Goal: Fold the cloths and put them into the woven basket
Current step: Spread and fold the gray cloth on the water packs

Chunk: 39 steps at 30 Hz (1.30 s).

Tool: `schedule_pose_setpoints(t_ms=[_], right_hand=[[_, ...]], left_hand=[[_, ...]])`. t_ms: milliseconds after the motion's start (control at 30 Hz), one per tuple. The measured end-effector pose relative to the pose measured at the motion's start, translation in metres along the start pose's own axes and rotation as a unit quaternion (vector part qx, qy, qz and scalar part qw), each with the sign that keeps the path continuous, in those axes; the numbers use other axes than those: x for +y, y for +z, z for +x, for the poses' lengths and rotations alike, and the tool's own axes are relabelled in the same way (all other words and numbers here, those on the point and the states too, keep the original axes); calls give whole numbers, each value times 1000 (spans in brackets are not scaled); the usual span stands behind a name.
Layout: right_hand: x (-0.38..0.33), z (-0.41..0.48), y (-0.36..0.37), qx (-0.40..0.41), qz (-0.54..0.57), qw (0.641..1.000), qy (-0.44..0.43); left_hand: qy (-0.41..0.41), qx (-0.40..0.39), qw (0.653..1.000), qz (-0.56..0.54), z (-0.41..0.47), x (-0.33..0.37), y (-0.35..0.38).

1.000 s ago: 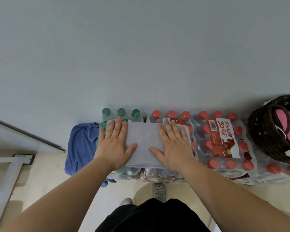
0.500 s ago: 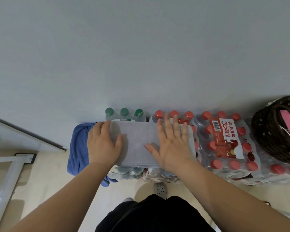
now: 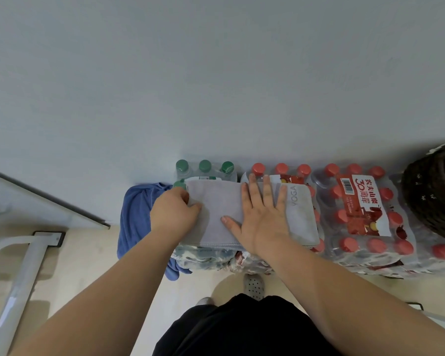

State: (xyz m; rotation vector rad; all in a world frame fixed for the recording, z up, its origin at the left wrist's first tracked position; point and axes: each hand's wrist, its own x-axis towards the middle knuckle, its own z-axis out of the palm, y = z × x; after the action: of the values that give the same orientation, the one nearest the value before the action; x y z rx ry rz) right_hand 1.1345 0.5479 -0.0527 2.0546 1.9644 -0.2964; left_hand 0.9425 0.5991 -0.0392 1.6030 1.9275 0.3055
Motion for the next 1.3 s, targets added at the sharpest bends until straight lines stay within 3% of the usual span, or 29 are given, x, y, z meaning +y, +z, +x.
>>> schedule_pose_setpoints(t_ms=[167, 300, 467, 633, 733, 833, 1000, 1133, 1233, 1300], right_hand=[[1, -1, 2, 6, 24, 1000, -1], [11, 0, 4, 36, 145, 989, -10], [42, -13, -9, 100, 423, 900, -1], [95, -33, -9, 165, 518, 839, 4], [123, -45, -8, 129, 590, 796, 24], [143, -50, -6, 81, 619, 780, 33], [154, -44, 1, 32, 610, 792, 9], [152, -34, 5, 12, 538, 843, -13], [146, -32, 4, 36, 526, 850, 0], [141, -31, 4, 52, 516, 855, 0]], left_hand=[[12, 19, 993, -118, -16, 14, -10], [56, 37, 983, -168, -29, 38, -19], [154, 44, 969, -190, -52, 87, -16], [227, 19, 960, -162, -65, 134, 27], [240, -20, 963, -124, -68, 150, 60], [232, -65, 968, -75, -70, 159, 91], [221, -94, 970, -41, -71, 161, 103], [233, -7, 972, -23, -71, 146, 95], [272, 71, 958, 49, -70, 131, 91], [280, 77, 948, 127, -66, 122, 90]])
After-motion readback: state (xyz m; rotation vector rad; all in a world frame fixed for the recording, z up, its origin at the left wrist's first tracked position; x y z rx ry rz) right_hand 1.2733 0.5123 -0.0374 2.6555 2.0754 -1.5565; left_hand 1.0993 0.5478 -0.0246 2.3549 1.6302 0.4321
